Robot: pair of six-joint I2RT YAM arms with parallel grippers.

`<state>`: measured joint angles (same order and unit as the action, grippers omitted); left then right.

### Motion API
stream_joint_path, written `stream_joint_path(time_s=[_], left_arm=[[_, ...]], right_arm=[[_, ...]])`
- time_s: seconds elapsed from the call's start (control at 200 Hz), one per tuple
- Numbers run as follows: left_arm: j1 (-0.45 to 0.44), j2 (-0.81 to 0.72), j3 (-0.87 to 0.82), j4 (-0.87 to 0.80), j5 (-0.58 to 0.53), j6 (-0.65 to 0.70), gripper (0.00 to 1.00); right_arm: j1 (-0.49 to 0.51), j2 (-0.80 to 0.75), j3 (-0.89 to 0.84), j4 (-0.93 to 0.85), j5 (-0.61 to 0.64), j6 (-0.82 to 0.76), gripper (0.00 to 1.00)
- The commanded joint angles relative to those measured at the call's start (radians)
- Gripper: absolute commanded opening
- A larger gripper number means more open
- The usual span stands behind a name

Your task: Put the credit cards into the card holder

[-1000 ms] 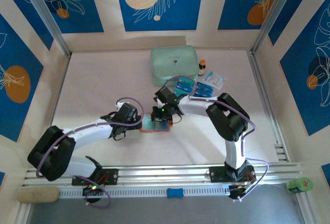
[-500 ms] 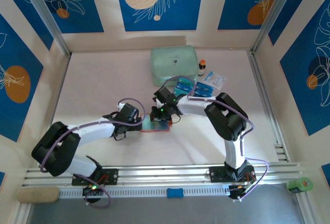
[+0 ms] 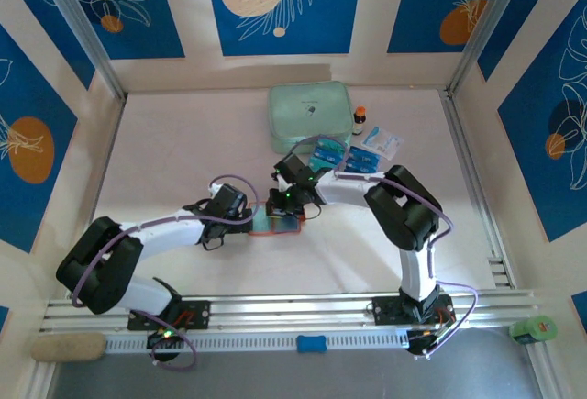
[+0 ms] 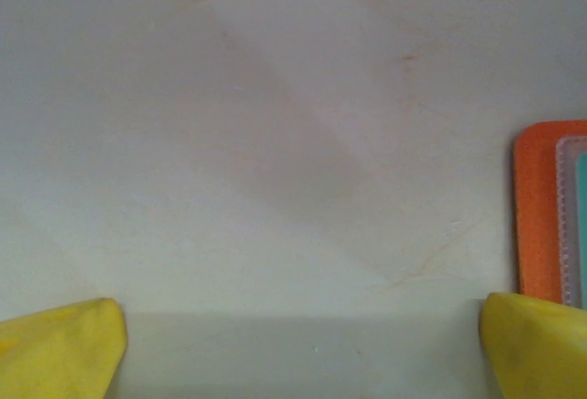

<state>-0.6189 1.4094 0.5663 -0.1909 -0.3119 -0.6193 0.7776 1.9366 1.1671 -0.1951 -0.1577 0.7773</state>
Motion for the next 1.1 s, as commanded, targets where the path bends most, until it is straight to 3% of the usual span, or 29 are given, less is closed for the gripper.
stream_joint_path(time_s=[0.0, 1.095], left_arm=[[0.008, 0.030, -0.032, 0.051, 0.065, 0.002, 1.00], [0.009, 0.022, -0.046, 0.057, 0.065, 0.000, 1.00]], right_arm=[[-0.011, -0.073, -0.027, -0.019, -0.008, 0.003, 0.00], [0.025, -0.025, -0.024, -0.056, 0.058, -0.021, 0.00]])
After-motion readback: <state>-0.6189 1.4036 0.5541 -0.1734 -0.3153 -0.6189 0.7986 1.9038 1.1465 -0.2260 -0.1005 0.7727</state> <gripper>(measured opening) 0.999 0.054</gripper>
